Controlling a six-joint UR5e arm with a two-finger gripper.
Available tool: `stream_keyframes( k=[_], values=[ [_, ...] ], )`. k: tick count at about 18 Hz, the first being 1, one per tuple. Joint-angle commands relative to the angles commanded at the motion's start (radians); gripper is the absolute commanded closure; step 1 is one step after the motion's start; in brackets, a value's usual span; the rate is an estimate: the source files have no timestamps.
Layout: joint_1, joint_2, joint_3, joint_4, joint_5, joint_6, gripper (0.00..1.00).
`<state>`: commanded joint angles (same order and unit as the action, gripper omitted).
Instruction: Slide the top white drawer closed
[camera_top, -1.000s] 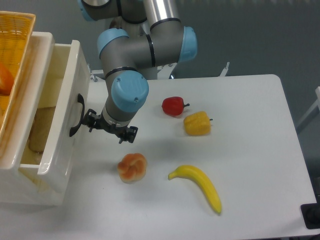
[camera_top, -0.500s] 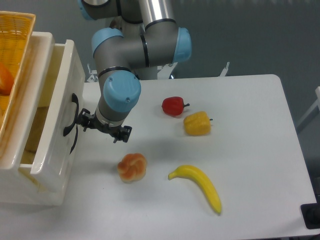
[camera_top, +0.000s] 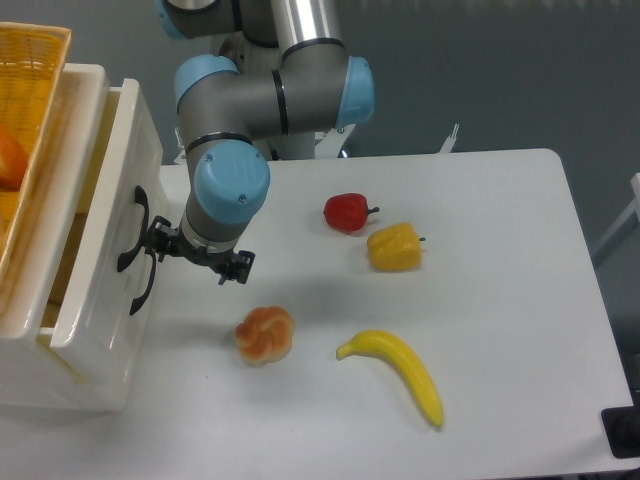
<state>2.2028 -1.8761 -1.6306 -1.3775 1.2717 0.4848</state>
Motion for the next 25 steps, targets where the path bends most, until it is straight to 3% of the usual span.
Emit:
stream_keyframes(
  k=[25],
  values=[
    [-0.008, 0.008, 0.003, 0.002, -0.031, -0.074, 0.0]
  ],
)
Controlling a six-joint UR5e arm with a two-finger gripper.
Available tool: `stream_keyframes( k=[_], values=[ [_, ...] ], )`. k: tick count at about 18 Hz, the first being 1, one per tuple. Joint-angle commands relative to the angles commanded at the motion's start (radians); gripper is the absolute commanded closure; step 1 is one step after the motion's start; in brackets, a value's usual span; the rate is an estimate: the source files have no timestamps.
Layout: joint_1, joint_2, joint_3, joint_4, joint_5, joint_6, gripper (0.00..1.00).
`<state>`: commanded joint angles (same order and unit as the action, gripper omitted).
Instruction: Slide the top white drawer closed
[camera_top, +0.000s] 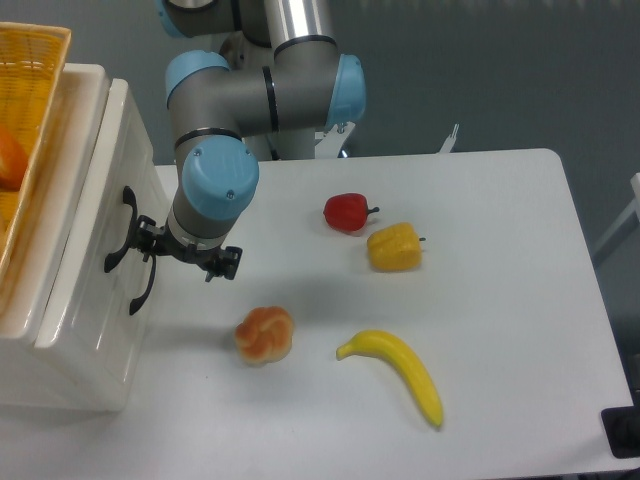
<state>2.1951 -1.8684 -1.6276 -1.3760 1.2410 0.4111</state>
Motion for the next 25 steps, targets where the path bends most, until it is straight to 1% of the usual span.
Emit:
stream_keyframes(
  k=[4, 7, 10, 14, 16, 19, 21, 23, 25],
  values=[
    [0.012, 0.0, 0.012, 0.0, 0.014, 0.014, 0.0],
    [0.066, 0.009, 0.031, 0.0, 0.029, 0.032, 0.0],
    [0.133, 0.011, 0.048, 0.002, 0.073, 0.113, 0.0],
    [0.242, 0.017, 0.069, 0.0, 0.12, 0.236, 0.0],
    [0.288, 0.05, 0.068, -0.003, 0.141, 0.297, 0.0],
    [0.356, 0.057, 0.071, -0.005, 0.152, 0.379, 0.0],
    [0.4, 0.061, 0.071, -0.021, 0.182, 0.441, 0.0],
    [0.434, 0.078, 0.071, -0.032, 0.234, 0.497, 0.0],
    [0.472, 0.09, 0.072, -0.047, 0.276, 0.579, 0.0]
  ],
)
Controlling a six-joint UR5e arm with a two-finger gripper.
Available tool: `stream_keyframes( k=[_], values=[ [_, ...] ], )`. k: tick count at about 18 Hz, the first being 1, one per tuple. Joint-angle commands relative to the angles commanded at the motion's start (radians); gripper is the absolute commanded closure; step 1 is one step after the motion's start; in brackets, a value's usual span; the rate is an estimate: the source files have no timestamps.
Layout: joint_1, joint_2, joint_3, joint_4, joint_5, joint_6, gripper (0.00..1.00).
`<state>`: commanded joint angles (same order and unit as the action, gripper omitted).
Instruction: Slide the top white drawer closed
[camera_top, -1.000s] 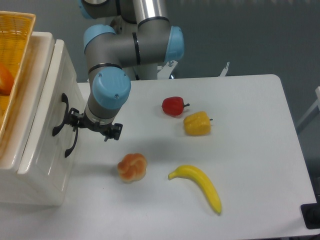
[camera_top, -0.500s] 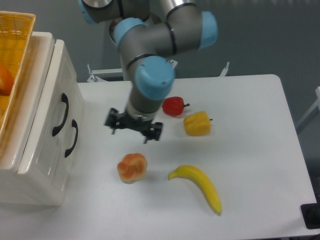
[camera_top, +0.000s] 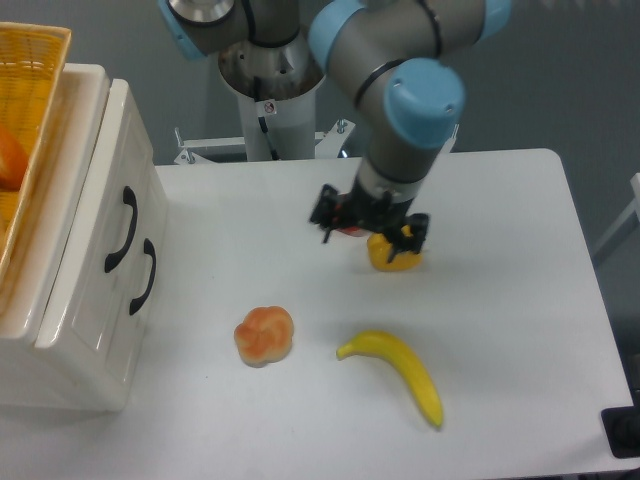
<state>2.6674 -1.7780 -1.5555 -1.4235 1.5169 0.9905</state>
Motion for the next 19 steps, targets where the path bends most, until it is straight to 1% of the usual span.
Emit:
stream_keyframes(
  k=[4, 7, 8, 11, 13, 19],
  values=[
    [0.098, 0.064, 0.002, -0.021, 0.005, 0.199, 0.0],
    [0.186, 0.11, 0.0, -0.08, 0.003, 0.353, 0.0],
    [0.21, 0.123, 0.0, -0.09, 0.003, 0.411, 0.0],
    [0.258, 0.144, -0.006, -0.095, 0.005, 0.572, 0.0],
    [0.275, 0.147, -0.011, -0.089, 0.005, 0.617, 0.0],
    [0.296, 0.147, -0.014, -0.084, 0.005, 0.637, 0.0]
  ],
)
